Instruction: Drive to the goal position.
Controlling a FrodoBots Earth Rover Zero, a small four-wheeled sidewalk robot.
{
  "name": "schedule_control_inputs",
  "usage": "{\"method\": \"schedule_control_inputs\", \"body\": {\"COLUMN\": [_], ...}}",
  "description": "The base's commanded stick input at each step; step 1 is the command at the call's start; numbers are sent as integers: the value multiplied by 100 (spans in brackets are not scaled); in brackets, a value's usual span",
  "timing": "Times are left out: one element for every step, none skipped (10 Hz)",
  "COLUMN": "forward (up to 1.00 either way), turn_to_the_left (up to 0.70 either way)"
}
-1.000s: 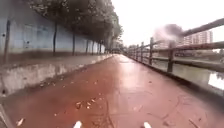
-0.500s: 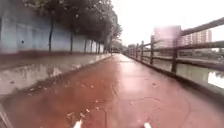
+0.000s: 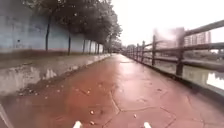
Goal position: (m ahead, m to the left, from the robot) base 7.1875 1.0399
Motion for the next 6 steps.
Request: {"method": "schedule_control_inputs", "body": {"forward": [50,50,50,50,50,50], "turn_to_the_left": [0,0,2,6,2,0]}}
